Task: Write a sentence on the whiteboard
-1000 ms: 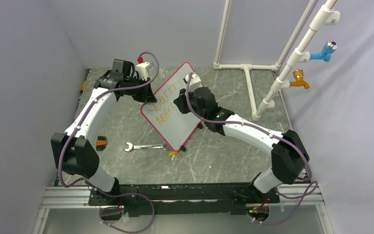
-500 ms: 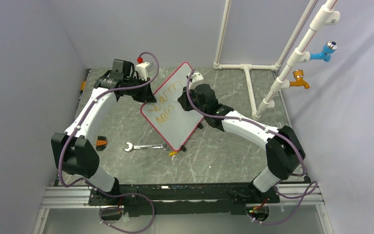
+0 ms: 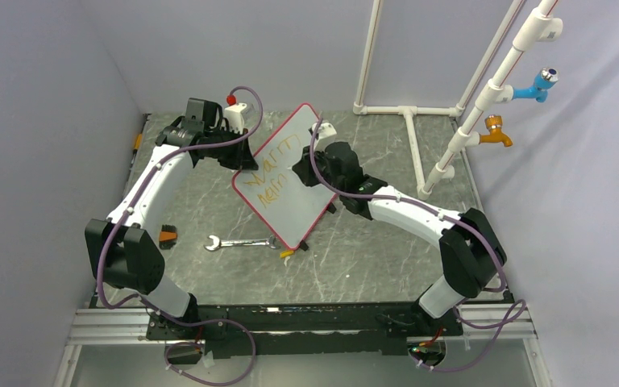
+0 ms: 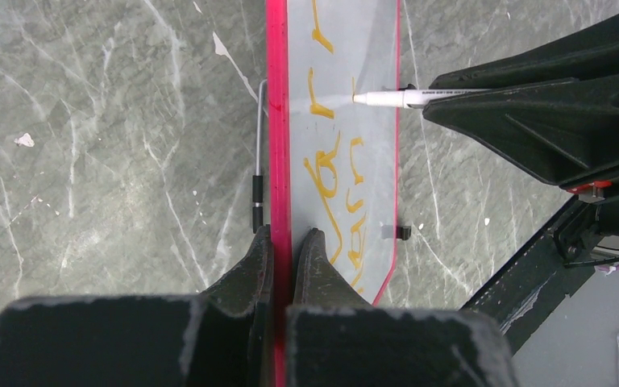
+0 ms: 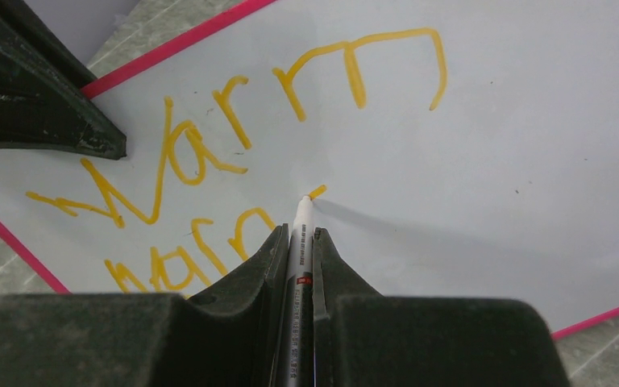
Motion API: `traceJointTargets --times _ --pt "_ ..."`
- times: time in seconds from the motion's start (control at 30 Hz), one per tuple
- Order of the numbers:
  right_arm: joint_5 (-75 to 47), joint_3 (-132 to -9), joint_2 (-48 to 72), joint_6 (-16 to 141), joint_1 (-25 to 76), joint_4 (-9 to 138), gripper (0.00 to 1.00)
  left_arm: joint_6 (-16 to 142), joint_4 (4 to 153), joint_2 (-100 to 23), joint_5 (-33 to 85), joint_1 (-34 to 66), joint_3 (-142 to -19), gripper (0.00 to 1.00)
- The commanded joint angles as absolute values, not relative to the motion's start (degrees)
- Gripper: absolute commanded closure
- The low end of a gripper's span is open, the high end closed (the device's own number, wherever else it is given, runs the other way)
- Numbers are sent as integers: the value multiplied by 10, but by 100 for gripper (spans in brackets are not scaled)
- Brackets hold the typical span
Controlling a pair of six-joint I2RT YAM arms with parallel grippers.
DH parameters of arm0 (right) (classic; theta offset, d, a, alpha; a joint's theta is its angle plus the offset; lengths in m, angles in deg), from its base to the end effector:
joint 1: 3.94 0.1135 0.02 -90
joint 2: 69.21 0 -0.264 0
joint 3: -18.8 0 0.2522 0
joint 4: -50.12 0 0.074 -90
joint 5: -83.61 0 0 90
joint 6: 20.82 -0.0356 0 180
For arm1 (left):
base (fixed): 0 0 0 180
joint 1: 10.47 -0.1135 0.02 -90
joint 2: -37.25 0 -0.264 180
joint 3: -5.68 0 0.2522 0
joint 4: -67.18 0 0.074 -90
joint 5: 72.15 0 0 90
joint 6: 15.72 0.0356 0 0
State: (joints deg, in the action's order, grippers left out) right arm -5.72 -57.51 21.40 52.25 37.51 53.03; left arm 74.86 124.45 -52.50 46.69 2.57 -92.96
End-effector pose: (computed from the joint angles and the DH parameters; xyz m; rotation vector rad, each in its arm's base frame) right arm 0.2790 0.2459 0.2828 -0.4016 1.8874 0.6839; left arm 0.3253 -0.0930 0.3378 0.5139 2.3388 -0.7075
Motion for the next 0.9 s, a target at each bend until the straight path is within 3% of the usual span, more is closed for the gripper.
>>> traceJointTargets --times 0.0,0.87 --pt "-105 -555 207 518 391 524 100 832 1267 -542 336 32 -921 100" --pt "-61 -547 210 514 354 558 100 832 1268 -541 337 35 -921 100"
